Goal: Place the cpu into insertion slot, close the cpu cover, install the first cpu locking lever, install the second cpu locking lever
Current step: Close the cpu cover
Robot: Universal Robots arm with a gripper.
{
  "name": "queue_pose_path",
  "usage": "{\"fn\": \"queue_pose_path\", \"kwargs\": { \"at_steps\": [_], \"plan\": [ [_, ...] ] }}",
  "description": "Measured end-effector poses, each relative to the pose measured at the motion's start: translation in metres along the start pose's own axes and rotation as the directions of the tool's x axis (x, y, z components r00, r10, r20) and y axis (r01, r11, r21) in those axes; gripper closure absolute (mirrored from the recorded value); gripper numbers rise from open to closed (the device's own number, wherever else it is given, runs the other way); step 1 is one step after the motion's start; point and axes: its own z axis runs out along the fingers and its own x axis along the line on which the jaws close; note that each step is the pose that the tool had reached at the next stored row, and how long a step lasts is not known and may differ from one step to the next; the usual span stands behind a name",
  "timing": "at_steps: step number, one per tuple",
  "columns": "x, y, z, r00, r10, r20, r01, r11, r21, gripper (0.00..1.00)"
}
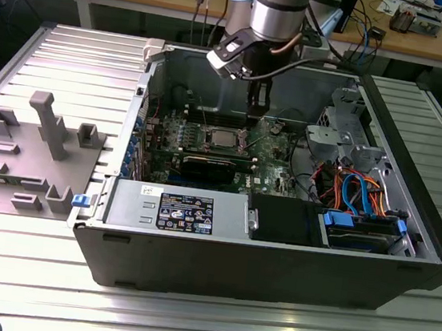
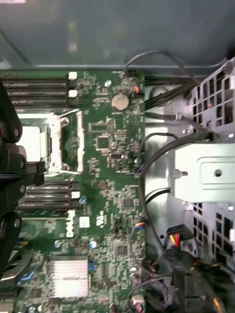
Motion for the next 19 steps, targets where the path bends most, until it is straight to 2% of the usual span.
{"fn": "queue_pose_path", "kwargs": {
  "at_steps": [1,2,4,5,6,8,9,11,12,16,19],
  "plan": [
    [0.0000,0.0022,0.0000,1.0000,0.000,-0.0084,0.000,1.0000,0.0010,0.89],
    [0.0001,0.0047,0.0001,0.9998,0.001,-0.0216,-0.001,1.0000,0.0023,0.89],
    [0.0001,0.0104,0.0003,0.9991,0.001,-0.0417,-0.001,1.0000,0.0057,0.89],
    [0.0002,0.0134,0.0003,0.9990,0.001,-0.0443,-0.001,1.0000,0.0075,0.89],
    [0.0003,0.0194,0.0007,0.9989,0.001,-0.0463,-0.001,0.9999,0.0113,0.89],
    [0.0006,0.0277,0.0011,0.9989,0.001,-0.0462,-0.001,0.9999,0.0167,0.89],
    [0.0010,0.0340,0.0016,0.9989,0.001,-0.0460,0.000,0.9998,0.0210,0.89],
    [0.0017,0.0401,0.0027,0.9989,0.001,-0.0459,0.000,0.9997,0.0261,0.89],
    [0.0026,0.0455,0.0045,0.9989,0.002,-0.0462,0.000,0.9995,0.0309,0.89],
    [0.0053,0.0567,0.0087,0.9989,0.002,-0.0469,0.000,0.9992,0.0402,0.89],
    [0.0103,0.0613,0.0131,0.9989,0.002,-0.0478,0.000,0.9990,0.0446,0.89]
  ]
}}
